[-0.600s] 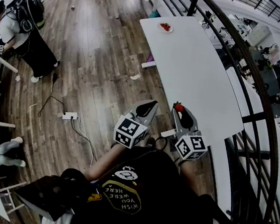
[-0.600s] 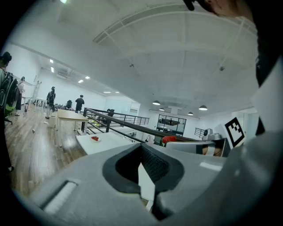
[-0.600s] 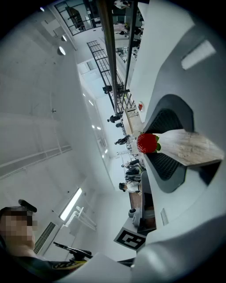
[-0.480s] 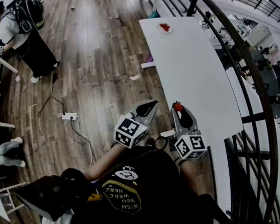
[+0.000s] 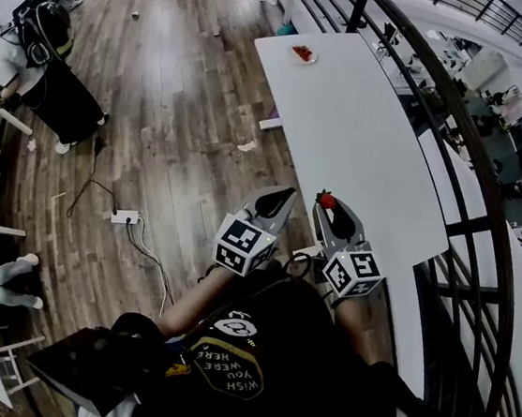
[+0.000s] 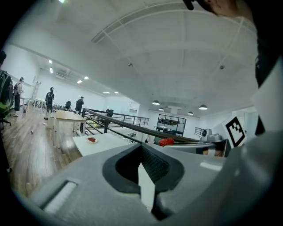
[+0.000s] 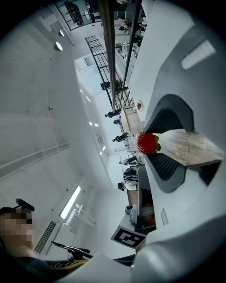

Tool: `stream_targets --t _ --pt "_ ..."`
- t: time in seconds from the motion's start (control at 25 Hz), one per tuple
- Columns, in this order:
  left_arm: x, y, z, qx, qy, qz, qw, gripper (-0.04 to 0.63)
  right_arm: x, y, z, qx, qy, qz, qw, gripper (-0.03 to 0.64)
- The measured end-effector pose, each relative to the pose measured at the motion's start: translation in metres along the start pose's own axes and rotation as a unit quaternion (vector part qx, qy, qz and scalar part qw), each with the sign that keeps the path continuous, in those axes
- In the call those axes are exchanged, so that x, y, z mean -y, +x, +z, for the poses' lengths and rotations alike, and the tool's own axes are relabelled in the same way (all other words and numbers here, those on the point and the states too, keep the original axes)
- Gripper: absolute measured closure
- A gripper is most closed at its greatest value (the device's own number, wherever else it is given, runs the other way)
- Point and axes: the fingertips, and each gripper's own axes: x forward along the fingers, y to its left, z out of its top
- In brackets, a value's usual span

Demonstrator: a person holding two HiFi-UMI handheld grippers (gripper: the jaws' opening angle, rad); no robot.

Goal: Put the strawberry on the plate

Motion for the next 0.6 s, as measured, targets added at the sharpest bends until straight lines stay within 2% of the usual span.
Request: stream_targets --t 0.32,0.48,0.6 --pt "0.006 0.015 -0.011 -0.017 0.002 0.019 0.9997 0.595 0.026 0.004 -0.007 -0.009 0.027 0.015 0.999 0.474" --pt "-0.011 0.010 -0.015 -0.023 -0.001 0.044 0.9988 0.595 0.028 0.016 -0.002 0.002 0.030 0.028 0.999 0.474" --pt "-0.023 0.007 -0.010 -0.021 -0.002 0.045 0.9988 0.595 0.023 0.031 0.001 0.000 0.032 0.034 0.999 0.474"
